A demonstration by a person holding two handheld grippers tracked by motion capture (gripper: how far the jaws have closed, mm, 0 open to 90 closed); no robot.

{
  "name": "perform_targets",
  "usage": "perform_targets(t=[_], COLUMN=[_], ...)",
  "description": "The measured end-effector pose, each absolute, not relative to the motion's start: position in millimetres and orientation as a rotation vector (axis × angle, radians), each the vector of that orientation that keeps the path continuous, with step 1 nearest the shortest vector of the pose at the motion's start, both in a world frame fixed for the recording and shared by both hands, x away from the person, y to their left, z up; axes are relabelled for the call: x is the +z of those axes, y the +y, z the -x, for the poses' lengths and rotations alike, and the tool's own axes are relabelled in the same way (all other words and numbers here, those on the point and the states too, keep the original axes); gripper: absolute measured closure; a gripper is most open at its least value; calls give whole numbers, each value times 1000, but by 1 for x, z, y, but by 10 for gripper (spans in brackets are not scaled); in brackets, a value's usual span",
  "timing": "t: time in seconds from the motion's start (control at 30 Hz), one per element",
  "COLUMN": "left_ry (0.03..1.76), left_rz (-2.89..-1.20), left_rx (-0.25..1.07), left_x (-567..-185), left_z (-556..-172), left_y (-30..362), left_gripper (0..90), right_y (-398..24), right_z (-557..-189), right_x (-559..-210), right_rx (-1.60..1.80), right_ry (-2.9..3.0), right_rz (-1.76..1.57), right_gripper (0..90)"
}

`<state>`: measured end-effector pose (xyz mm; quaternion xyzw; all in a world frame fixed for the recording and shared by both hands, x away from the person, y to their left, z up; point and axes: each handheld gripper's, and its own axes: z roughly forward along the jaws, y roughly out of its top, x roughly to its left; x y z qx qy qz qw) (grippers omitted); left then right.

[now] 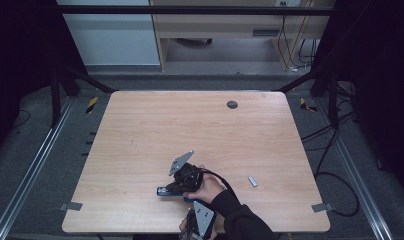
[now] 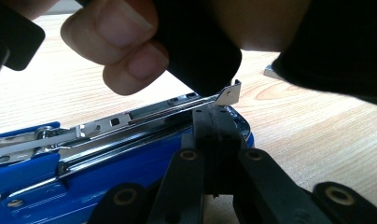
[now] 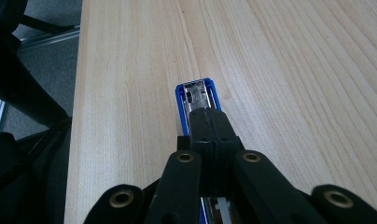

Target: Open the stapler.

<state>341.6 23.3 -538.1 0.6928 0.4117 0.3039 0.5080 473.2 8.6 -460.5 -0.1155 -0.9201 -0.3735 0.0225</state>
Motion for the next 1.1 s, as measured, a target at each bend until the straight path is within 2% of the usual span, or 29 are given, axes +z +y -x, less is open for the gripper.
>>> perform_targets(t=[0.53,0.6,0.73,1.1], left_ry=[992,990,992,984], left_rz=[-1665,-1665,-1662,-1666], left_rx=[726,722,709,691], left_x=[-538,-538,-538,-536], left_z=[-342,-342,-342,-342], left_y=[23,23,24,26], left_gripper=[900,900,900,898], right_y=[-11,-16,-28,-64], right_z=[-474,-474,-474,-474], right_x=[-449,-446,-441,-427], right_rx=[-1295,-1321,-1369,-1508], right_ry=[-2811,-2806,-2803,-2757], right_rz=[396,403,439,604], right_gripper=[900,863,851,704])
